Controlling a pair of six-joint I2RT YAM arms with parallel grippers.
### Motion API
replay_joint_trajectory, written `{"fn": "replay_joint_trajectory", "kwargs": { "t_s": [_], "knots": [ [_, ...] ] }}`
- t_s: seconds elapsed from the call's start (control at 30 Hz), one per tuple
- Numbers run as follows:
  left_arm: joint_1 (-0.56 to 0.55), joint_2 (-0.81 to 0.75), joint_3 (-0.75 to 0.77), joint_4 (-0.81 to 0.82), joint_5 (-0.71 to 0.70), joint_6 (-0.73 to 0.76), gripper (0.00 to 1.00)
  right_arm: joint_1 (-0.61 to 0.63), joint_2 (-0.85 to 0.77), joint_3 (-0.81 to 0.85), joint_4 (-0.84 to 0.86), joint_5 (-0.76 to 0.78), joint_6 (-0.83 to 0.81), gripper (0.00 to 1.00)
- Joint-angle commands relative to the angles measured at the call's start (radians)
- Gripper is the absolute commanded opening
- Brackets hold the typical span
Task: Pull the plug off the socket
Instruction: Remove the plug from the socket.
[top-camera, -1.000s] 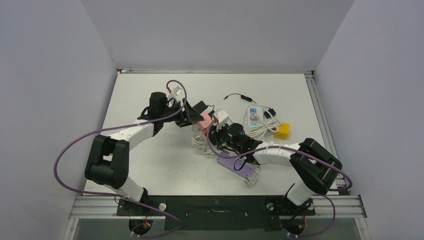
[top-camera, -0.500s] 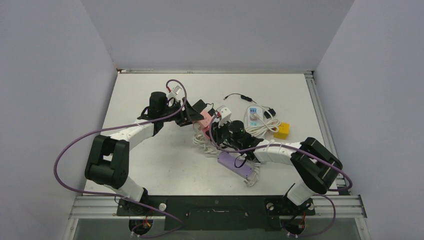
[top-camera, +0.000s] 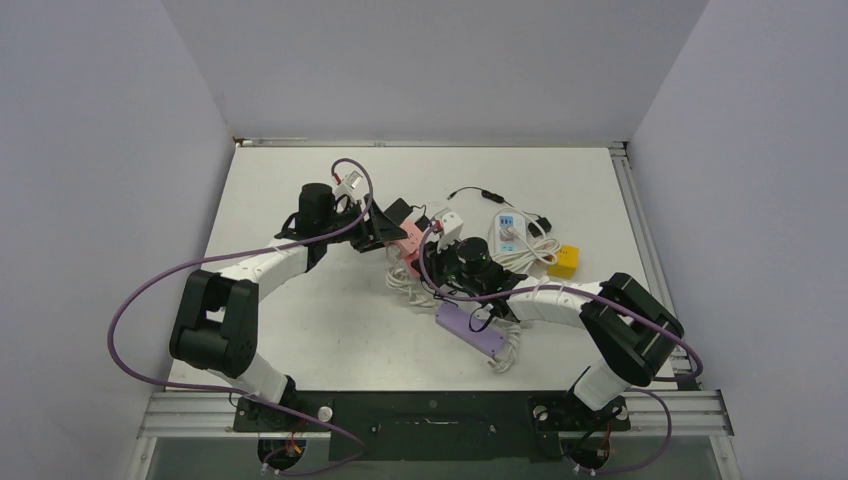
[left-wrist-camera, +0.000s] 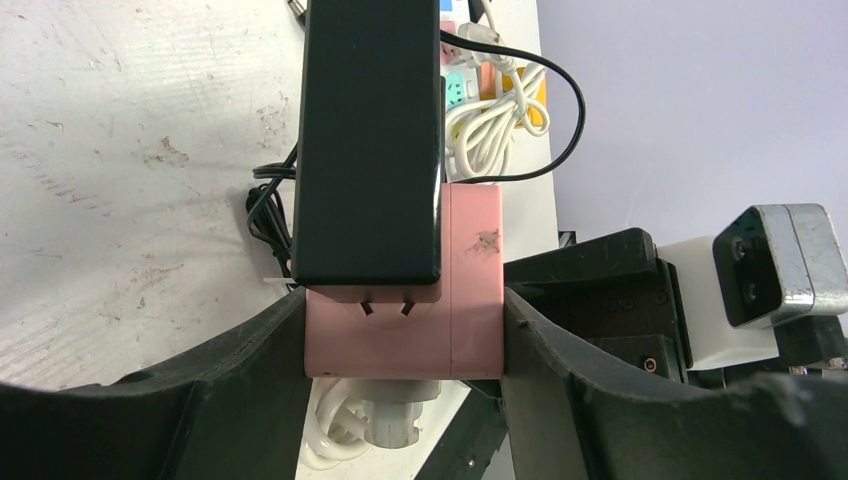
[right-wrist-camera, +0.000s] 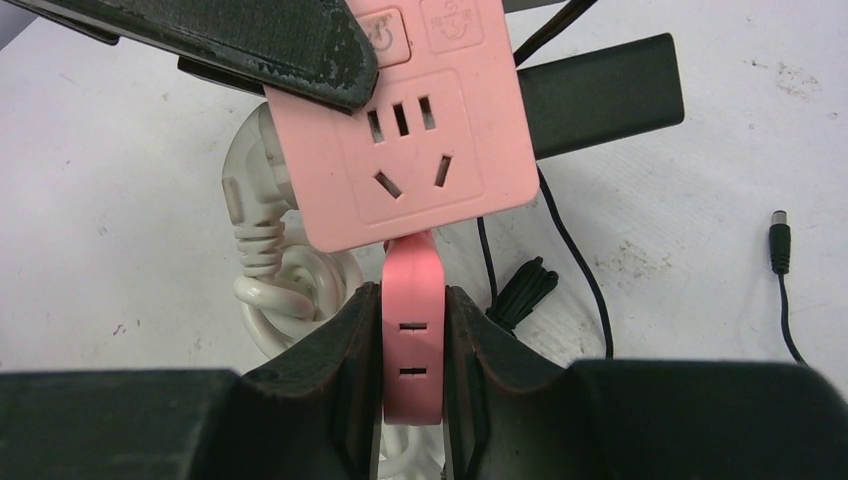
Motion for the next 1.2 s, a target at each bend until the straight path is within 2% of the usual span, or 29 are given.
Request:
{"fn": "replay_joint_trajectory", "kwargs": {
  "t_s": [0.0,0.23,0.53,0.73,1.0,1.17],
  "knots": [
    [0.024,-0.044,0.060,0.056,-0.004,0.009,0.00,-0.006,-0.036,-0.005,0.048,0.032,-0.072,0.05],
    [0.026,-0.046,0.064,0.044,-0.008,0.018,0.00,0.051,-0.063,-0.016,0.061,-0.005,-0.154,0.05],
    [0.046,-0.055,0.070,0.026,-0.013,0.031,0.00,0.074,-0.058,-0.011,0.058,-0.042,-0.176,0.05],
    [0.046,-0.053,0.070,0.026,-0.012,0.031,0.00,0.046,-0.070,-0.001,0.032,0.087,-0.076,0.05],
    [0.046,-0.057,0.069,0.029,-0.010,0.031,0.00,-0.061,-0.009,0.015,-0.010,0.077,0.036,0.05],
    [0.046,-0.056,0.068,0.033,-0.008,0.027,0.00,-0.075,0.004,0.021,-0.018,0.069,0.042,0.05]
  ]
}}
